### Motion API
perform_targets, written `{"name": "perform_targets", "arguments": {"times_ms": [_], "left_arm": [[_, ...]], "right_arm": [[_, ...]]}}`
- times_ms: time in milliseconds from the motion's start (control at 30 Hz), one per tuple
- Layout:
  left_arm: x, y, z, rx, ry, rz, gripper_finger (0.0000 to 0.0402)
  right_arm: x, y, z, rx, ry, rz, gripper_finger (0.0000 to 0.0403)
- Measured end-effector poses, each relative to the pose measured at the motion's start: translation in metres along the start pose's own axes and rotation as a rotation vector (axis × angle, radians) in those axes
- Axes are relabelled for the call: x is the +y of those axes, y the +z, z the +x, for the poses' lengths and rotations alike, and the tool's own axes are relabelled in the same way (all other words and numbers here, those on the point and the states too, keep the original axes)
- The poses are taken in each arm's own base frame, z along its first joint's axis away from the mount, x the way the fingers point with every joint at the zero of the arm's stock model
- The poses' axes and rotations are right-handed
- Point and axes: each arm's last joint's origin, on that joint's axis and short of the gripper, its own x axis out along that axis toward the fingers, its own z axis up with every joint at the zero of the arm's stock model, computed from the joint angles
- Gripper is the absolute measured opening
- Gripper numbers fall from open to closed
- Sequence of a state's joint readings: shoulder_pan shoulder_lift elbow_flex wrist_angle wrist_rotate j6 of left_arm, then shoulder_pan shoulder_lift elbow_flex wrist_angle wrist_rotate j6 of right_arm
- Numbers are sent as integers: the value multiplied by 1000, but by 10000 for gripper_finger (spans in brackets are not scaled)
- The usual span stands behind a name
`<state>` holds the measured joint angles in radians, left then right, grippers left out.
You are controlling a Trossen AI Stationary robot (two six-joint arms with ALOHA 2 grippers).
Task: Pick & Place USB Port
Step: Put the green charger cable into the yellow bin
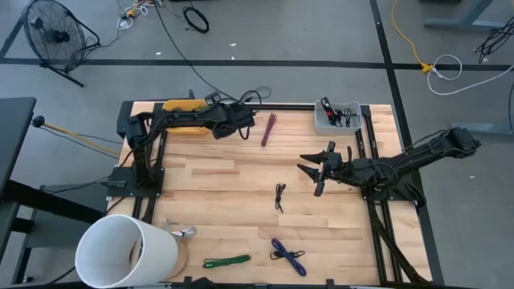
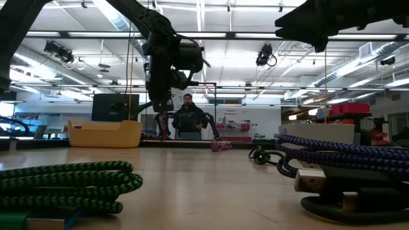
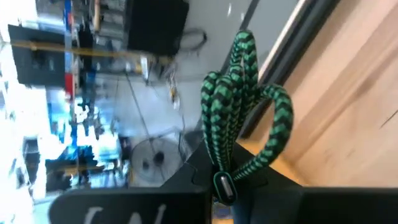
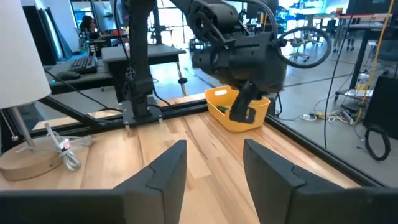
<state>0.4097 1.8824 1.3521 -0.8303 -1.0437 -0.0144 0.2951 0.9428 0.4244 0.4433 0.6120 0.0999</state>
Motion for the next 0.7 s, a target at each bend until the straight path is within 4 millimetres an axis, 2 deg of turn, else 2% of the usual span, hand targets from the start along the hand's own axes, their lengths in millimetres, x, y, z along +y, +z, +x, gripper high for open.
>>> {"name": "perform_targets", "arguments": {"times_ms": [300,467,700], "left_arm": [[0,-8,2,57,-14,-11,19],[5,-17,11,122,-1,-25,19],[-9,-52,40,244,14,52,19]], "right_arm": [[0,-1,0,10,-2,-3,160],[0,-2,0,16,-2,14,160],[0,-3,0,30,-4,9,160]]}}
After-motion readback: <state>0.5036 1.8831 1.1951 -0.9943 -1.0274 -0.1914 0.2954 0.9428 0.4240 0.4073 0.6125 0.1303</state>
